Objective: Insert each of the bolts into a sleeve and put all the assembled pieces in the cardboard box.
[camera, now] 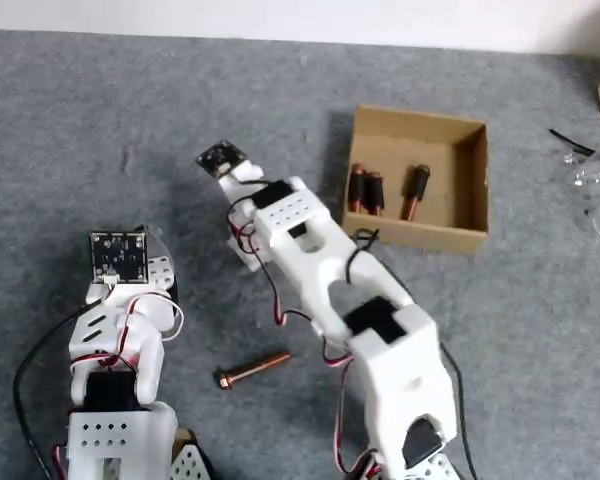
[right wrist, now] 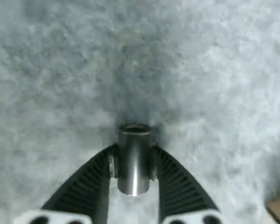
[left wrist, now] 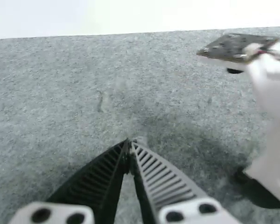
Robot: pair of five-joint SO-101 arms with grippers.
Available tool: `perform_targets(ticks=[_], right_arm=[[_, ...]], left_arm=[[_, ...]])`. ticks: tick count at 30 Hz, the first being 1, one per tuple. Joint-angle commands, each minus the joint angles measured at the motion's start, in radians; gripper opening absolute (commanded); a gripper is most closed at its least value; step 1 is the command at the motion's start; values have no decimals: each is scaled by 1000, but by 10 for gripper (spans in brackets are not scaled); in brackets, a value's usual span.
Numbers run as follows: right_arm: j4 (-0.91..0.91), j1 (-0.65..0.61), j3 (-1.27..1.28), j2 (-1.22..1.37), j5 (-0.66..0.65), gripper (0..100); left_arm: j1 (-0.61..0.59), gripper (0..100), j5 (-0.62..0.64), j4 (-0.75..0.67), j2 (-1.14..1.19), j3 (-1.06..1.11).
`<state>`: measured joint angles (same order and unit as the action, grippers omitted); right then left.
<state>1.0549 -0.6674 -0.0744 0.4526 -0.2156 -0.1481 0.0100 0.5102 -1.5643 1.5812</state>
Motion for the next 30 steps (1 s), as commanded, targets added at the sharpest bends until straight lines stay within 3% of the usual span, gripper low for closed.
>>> perform_targets(ticks=[1,14,20,24,30], right_arm=[[-7,24,101,-196,-9,5],[-282,231,823,-886,-9,5],[-349,334,1136,-1218,-11,5],[-349,423,1254,-1405,-3,5],[-351,460,1389,-1572,-8,5]], left_arm=[[-5,7,5,-25,-8,-8],[30,8,-3,-26,-7,-8],[226,8,-227,18,-4,-30],[361,8,-261,227,51,-159],[604,8,-453,414,352,-326]])
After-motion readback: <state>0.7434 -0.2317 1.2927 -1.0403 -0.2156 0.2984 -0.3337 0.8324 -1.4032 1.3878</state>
